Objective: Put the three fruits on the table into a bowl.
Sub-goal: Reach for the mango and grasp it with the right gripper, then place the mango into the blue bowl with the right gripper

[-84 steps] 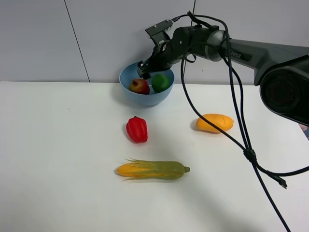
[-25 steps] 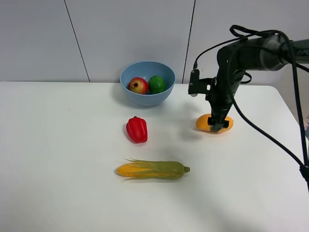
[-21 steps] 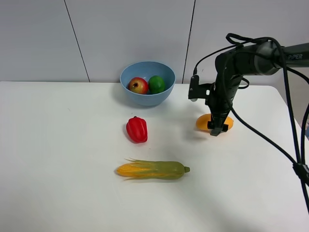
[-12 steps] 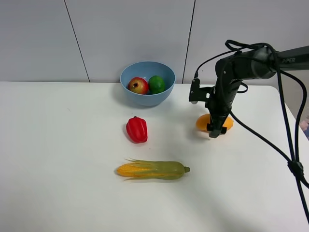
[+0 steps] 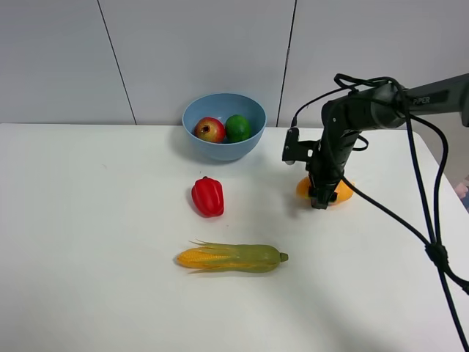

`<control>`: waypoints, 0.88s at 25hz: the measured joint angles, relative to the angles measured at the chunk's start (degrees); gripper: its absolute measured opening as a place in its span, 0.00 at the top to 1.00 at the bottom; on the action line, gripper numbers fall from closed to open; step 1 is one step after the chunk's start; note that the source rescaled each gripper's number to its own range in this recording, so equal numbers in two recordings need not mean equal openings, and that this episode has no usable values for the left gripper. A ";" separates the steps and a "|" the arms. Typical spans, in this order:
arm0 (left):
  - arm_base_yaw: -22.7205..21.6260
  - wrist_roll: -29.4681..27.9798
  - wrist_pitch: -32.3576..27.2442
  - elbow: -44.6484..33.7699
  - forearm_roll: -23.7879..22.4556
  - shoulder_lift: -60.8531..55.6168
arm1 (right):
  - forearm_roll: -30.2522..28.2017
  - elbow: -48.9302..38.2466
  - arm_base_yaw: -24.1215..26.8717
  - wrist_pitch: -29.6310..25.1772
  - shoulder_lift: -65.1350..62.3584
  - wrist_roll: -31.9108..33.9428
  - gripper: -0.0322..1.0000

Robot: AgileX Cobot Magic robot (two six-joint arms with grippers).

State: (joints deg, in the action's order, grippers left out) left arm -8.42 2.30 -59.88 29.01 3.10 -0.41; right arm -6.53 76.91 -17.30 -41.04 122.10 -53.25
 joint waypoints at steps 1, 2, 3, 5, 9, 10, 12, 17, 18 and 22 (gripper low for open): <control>0.00 0.00 0.00 0.00 0.00 0.00 | 0.06 0.00 0.00 -0.44 0.00 0.00 0.97; 0.00 0.00 0.00 0.00 0.00 0.00 | 0.30 0.00 0.00 -0.79 0.00 0.46 0.97; 0.00 0.00 0.00 0.00 0.00 0.00 | 0.61 0.00 0.00 -1.28 -0.39 1.58 0.97; 0.00 0.00 0.00 0.00 0.00 0.00 | 2.50 -0.10 -0.26 -1.72 -2.14 5.03 0.97; 0.00 0.00 0.00 0.00 0.00 0.00 | 12.87 0.88 -2.59 1.97 -10.14 15.42 0.97; 0.00 0.00 0.00 0.00 0.00 0.00 | 15.26 2.07 -3.50 3.81 -11.75 18.39 0.97; 0.00 0.00 0.00 0.00 0.00 0.00 | 19.06 4.77 -5.32 9.21 -13.14 23.86 0.97; 0.00 0.00 0.00 0.00 0.00 0.00 | 19.10 12.87 -7.50 19.78 -9.41 32.60 0.97; 0.00 0.00 0.00 0.00 0.00 0.00 | 18.77 15.13 -7.73 20.53 -7.57 33.30 0.97; 0.00 0.00 0.00 0.00 0.00 0.00 | 16.98 23.92 -8.38 20.88 0.45 34.09 0.97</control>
State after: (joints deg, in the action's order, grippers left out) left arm -8.42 2.30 -59.88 29.01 3.10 -0.41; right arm 10.45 100.83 -25.68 -20.16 122.55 -19.17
